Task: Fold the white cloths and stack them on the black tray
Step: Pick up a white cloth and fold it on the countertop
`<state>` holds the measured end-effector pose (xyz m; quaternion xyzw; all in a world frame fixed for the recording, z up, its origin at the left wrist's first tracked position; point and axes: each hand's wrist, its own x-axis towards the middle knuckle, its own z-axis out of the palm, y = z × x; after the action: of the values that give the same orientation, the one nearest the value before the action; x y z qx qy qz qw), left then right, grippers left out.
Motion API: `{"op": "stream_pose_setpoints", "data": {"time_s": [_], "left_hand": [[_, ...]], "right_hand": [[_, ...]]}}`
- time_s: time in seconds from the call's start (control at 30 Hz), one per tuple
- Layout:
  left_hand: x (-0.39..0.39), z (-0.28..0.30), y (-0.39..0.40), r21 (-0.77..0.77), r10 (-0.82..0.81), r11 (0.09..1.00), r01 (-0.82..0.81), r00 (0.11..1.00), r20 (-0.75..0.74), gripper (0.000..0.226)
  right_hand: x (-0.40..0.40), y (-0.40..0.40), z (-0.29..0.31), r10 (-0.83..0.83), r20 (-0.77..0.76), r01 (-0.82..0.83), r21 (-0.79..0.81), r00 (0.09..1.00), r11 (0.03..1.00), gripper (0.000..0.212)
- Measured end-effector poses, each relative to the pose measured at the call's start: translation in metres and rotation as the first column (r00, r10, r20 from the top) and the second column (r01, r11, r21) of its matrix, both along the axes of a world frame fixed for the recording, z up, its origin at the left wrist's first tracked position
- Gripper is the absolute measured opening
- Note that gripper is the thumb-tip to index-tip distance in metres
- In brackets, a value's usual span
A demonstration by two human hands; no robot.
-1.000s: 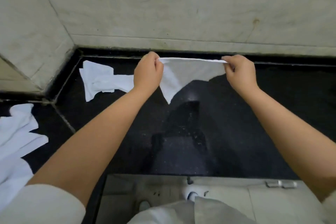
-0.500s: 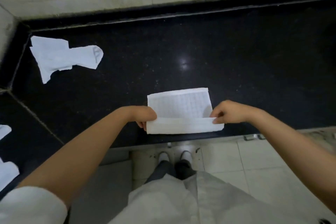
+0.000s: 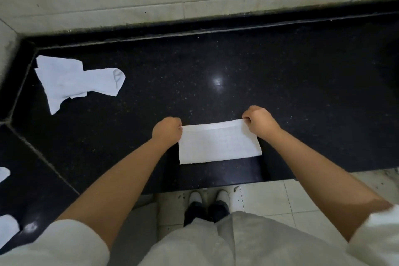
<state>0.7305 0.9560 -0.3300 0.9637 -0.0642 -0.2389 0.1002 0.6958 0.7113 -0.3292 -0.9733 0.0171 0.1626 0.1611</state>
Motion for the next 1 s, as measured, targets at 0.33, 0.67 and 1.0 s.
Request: {"op": "stream_pose_setpoints", "data": {"time_s": [0.33,0.67,1.0], "left_hand": [[-0.005,-0.020,0.011,0.051,-0.165,0.985,0.162,0.984,0.066,0.029],[0.011,0.022,0.009,-0.207,-0.042,0.977,0.057,0.996,0.075,0.017],[-0.004,0.028,0.033,-0.169,-0.200,0.928,0.332,0.827,0.525,0.011]], "right_hand": [[-0.008,-0.002,-0.012,0.058,-0.060,-0.069,-0.207,0.997,0.976,0.039],[0.005,0.003,0.024,-0.066,0.117,0.087,-0.186,0.991,0.979,0.027],[-0.030,-0.003,0.005,0.070,0.548,-0.002,-0.123,0.834,0.992,0.015]]}}
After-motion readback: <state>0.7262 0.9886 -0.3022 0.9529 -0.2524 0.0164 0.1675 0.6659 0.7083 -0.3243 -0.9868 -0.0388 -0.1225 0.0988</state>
